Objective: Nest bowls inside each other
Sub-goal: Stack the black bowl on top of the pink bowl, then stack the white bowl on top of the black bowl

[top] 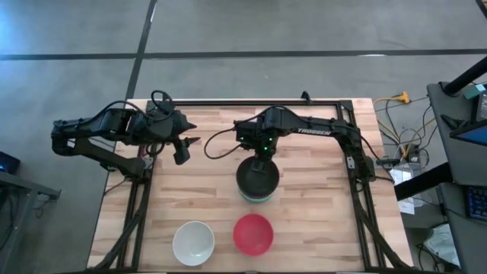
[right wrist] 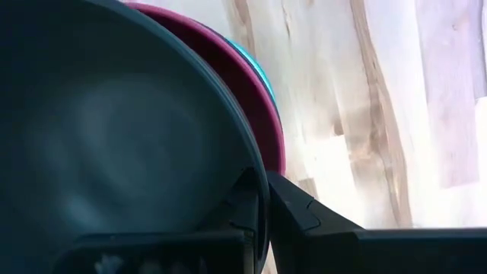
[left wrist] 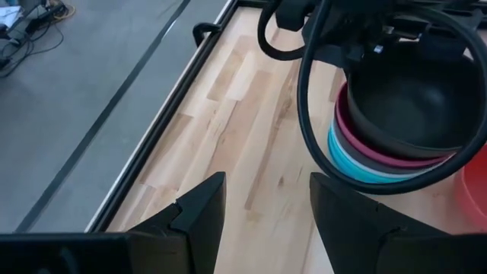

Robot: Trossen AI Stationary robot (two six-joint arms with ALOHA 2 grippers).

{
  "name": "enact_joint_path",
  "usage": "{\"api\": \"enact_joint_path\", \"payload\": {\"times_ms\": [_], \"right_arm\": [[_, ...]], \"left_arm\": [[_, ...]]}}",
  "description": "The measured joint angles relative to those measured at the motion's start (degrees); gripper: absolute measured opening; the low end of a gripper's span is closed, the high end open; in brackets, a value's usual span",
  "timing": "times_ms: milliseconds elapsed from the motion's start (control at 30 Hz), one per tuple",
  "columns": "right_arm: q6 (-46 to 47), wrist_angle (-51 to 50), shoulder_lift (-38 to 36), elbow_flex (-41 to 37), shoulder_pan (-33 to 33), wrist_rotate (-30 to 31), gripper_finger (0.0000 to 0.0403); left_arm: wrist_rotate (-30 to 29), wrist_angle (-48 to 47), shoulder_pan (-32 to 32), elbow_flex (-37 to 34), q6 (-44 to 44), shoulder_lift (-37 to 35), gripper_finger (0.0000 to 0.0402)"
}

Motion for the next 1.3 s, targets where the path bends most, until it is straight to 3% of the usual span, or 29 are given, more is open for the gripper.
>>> {"api": "enact_joint_path", "payload": {"times_ms": [667,1067,1300], "right_arm": [[-1.0,3.0,-0.2,-4.9,0.0,2.9,0.0013],[0.2,2.6,-0.6,-5.1,0.0,2.3,0.0089],[1.2,1.9,-3.3,-1.8,0.0,2.4,0.0111]], "left_arm": [[0.0,0.2,0.0,0.0,0.3,0.0,0.0176],[0.0,0.2,0.0,0.0,0.1,0.0,0.0176],[0.0,0.2,0.0,0.0,0.1,0.1,0.0176]]}}
